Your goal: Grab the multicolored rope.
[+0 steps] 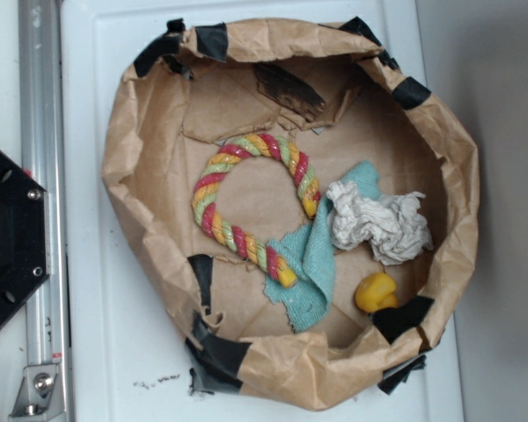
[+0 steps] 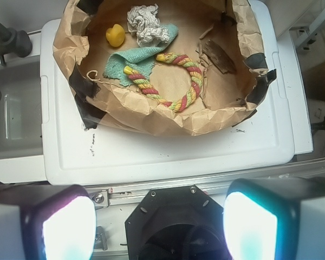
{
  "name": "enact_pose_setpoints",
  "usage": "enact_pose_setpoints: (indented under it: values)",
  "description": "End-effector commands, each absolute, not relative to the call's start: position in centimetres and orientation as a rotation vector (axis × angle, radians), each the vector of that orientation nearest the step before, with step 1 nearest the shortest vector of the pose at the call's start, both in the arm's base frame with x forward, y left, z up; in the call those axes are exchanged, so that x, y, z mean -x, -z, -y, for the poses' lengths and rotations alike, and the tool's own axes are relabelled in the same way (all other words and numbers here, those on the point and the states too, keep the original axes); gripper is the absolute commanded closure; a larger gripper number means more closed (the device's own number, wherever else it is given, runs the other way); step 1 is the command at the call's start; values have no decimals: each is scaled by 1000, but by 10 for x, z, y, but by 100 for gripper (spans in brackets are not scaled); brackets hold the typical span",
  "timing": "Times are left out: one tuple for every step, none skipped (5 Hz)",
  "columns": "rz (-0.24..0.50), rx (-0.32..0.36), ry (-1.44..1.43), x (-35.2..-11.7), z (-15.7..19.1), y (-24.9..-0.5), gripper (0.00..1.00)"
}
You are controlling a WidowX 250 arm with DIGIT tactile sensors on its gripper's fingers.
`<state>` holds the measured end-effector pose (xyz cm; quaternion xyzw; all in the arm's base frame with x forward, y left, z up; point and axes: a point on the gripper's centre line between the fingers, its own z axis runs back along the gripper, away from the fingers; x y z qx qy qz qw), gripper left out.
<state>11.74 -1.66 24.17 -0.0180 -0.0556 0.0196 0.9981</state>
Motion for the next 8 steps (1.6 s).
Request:
enact_pose_setpoints:
  values:
    - [111,36,-39,-117,17,-242,0]
    - [191,-11,-140,-162,-15,-230,0]
    - [204,56,-191,-206,-37,-205,0]
    - [266,-43,-344,-237,-48,-170,0]
    - [225,61,-371,-253,-30,-120,0]
    - [170,85,-308,-244,0,-98,0]
    - [133,137,-62,-244,31,-78,0]
    - [123,205,185,-246,22,-70,0]
